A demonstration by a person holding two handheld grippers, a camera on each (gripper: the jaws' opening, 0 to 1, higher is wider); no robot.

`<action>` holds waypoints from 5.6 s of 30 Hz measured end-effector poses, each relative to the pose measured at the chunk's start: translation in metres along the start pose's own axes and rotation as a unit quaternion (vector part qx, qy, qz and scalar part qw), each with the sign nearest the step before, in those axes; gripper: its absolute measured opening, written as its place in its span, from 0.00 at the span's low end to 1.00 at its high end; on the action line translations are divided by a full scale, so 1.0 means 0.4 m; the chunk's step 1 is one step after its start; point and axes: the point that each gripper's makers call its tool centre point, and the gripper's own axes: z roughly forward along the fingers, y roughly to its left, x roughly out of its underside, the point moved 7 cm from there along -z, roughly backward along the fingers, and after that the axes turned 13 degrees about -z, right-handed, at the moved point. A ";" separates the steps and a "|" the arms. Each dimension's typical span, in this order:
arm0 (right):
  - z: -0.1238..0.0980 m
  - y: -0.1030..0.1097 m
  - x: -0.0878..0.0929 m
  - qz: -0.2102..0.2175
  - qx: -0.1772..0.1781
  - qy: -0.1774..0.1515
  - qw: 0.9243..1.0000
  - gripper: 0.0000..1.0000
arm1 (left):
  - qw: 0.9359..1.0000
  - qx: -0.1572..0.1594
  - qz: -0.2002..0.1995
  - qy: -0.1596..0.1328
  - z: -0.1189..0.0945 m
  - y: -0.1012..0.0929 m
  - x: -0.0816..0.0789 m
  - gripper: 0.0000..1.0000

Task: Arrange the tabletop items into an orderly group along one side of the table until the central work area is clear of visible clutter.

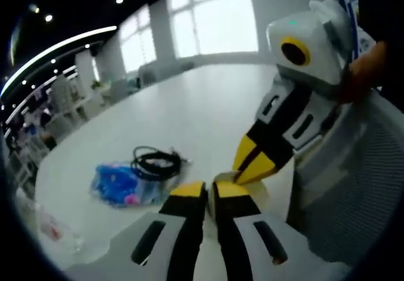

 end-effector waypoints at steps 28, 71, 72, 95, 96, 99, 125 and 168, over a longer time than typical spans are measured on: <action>-0.005 -0.018 0.002 0.013 0.020 0.006 1.000 0.00 | 0.999 0.011 -0.053 0.005 -0.004 0.010 0.005 0.02; -0.026 -0.061 -0.019 0.040 0.073 -0.055 0.995 0.50 | 0.986 -0.058 -0.149 0.044 -0.028 0.097 0.038 0.00; -0.028 -0.063 -0.019 0.042 0.075 -0.057 0.995 0.52 | 0.985 -0.063 -0.157 0.042 -0.031 0.106 0.037 0.00; -0.029 -0.073 -0.013 0.071 0.089 -0.062 0.992 0.79 | 0.960 -0.162 -0.227 0.010 -0.091 0.339 0.039 0.00; -0.027 -0.073 -0.012 0.068 0.090 -0.060 0.992 0.80 | 0.959 -0.168 -0.230 0.007 -0.094 0.354 0.038 0.00; -0.027 -0.076 -0.011 0.065 0.096 -0.055 0.992 0.85 | 0.955 -0.185 -0.233 -0.004 -0.101 0.388 0.036 0.00; -0.031 -0.085 0.005 0.070 0.105 -0.039 0.991 0.84 | 0.916 -0.264 -0.300 -0.030 -0.100 0.573 0.026 0.00; -0.026 -0.082 0.015 0.065 0.098 -0.026 0.993 0.82 | 0.914 -0.320 -0.249 0.010 -0.118 0.587 0.039 0.20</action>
